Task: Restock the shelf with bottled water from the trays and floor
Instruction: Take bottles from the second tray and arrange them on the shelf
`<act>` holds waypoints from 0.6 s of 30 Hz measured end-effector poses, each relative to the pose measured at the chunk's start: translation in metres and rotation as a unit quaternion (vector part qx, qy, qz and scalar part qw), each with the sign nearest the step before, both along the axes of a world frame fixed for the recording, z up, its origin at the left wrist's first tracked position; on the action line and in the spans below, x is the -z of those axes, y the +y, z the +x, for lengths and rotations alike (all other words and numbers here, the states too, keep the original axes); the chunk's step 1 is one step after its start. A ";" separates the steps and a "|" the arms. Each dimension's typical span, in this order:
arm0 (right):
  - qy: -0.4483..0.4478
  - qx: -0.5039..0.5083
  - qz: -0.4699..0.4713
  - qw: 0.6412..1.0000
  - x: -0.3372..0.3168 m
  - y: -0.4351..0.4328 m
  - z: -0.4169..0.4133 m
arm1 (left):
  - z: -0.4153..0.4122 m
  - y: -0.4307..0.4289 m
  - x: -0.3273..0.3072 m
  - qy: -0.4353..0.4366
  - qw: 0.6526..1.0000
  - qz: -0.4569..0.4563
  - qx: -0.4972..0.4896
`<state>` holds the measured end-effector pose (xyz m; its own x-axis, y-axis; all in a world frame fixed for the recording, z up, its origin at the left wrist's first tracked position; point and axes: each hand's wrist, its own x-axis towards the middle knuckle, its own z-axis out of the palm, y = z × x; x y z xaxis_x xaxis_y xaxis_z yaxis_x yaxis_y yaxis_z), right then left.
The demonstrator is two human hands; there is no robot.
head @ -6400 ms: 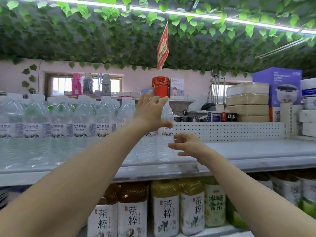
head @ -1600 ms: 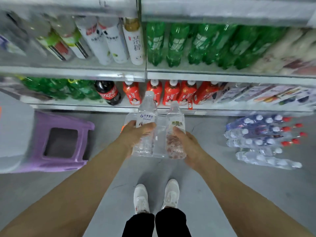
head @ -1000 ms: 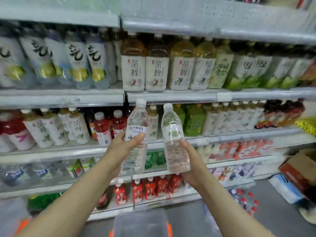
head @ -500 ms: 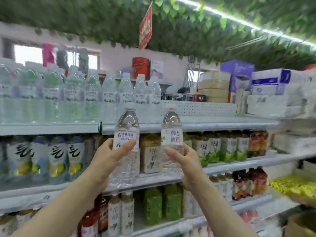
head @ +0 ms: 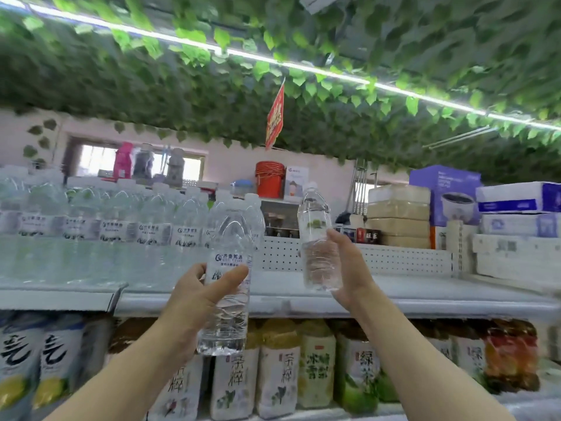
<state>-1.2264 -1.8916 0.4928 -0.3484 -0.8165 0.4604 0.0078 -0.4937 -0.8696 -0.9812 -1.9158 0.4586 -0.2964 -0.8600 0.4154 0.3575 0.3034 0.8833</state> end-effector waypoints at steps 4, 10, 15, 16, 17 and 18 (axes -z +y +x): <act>0.023 -0.030 -0.008 0.999 -0.010 -0.042 -0.031 | -0.037 -0.005 -0.009 0.011 0.999 -0.012 -0.037; -0.048 -0.107 -0.031 0.993 -0.014 -0.086 -0.079 | -0.069 -0.012 -0.012 0.014 0.996 -0.017 -0.088; -0.066 -0.152 -0.023 0.986 -0.008 -0.117 -0.099 | -0.078 -0.023 -0.016 0.006 0.994 -0.020 -0.110; -0.070 -0.164 -0.015 0.984 -0.006 -0.120 -0.101 | -0.079 -0.025 -0.017 0.005 0.994 -0.023 -0.110; -0.071 -0.174 -0.010 0.982 -0.004 -0.124 -0.104 | -0.079 -0.028 -0.018 0.006 0.994 -0.023 -0.111; -0.068 -0.183 -0.003 0.981 -0.001 -0.127 -0.105 | -0.080 -0.030 -0.019 0.005 0.994 -0.023 -0.108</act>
<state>-1.3313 -2.0181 0.4938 -0.0920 -0.8954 0.4357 0.3014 -0.4421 -0.8448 -1.0610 -1.9455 0.4771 -0.1019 -0.8835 0.4572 0.2879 0.4137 0.8637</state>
